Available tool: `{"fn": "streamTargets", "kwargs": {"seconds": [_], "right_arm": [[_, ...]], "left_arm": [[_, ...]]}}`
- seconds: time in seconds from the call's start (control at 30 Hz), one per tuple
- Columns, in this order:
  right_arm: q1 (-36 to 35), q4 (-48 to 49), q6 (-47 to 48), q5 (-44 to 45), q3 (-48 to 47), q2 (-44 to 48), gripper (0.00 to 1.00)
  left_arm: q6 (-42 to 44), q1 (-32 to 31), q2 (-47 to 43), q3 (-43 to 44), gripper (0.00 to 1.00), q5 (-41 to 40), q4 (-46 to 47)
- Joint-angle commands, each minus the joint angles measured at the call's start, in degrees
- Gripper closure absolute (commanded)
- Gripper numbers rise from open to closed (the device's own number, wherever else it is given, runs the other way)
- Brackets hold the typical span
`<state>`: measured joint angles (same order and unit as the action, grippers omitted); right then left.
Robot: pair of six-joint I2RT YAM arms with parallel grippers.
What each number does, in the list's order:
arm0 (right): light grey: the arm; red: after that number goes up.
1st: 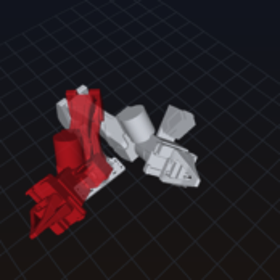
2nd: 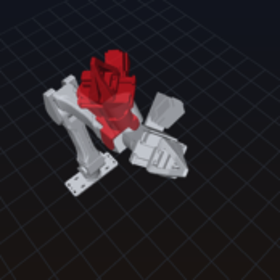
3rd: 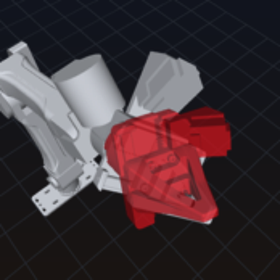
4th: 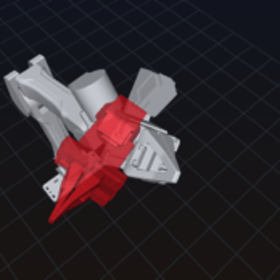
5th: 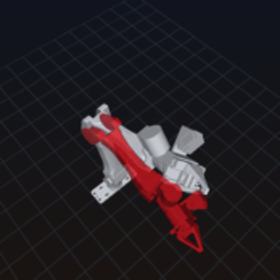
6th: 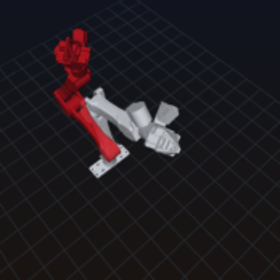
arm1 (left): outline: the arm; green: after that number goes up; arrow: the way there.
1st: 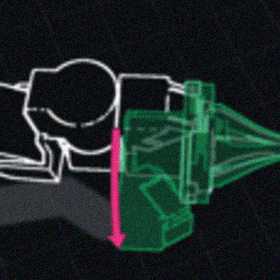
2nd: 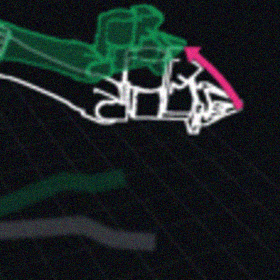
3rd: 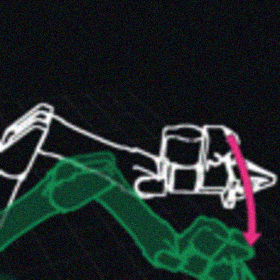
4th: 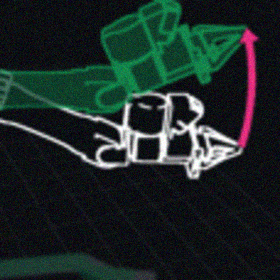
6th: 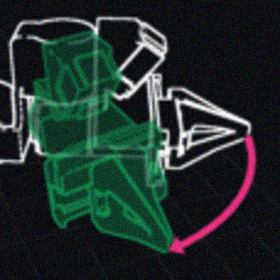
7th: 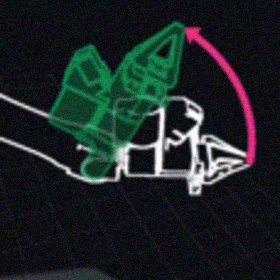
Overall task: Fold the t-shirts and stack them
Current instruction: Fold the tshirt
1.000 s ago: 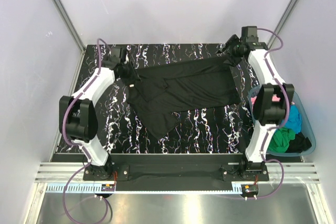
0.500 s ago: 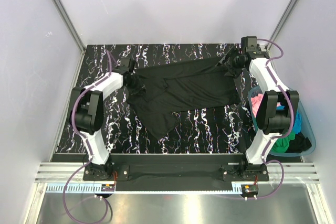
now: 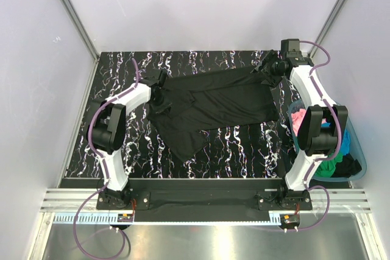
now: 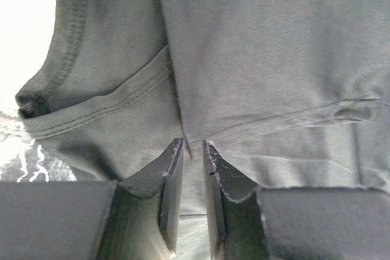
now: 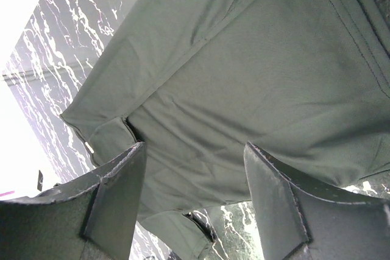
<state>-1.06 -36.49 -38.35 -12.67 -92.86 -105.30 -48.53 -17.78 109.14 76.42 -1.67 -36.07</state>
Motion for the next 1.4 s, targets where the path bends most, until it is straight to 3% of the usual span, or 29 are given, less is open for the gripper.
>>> {"fn": "streamTargets", "kwargs": {"seconds": [0.0, 0.43, 0.9, 1.13, 1.37], "right_arm": [[-0.35, -0.16, 1.26, 0.98, -2.41, 0.0, 0.28], [-0.43, -0.69, 1.35, 0.63, -4.17, -0.79, 0.28], [-0.43, -0.86, 1.35, 0.71, -4.61, -1.14, 0.28], [-0.35, -1.04, 1.26, 0.71, -4.88, -1.14, 0.28], [-0.35, -0.86, 1.0, 0.71, -4.61, -0.7, 0.28]], "left_arm": [[-1.56, -0.32, 0.72, 1.97, 0.77, -2.99, -0.66], [-2.09, -0.5, 1.95, 1.45, 0.73, -2.19, 1.18], [-1.56, -0.5, 3.36, 3.03, 0.85, -2.72, -0.14], [-0.95, -0.5, 3.18, 4.17, 1.0, -3.16, -1.01], [-1.04, -0.5, 2.39, 6.45, 1.0, -4.13, -3.74]]}}
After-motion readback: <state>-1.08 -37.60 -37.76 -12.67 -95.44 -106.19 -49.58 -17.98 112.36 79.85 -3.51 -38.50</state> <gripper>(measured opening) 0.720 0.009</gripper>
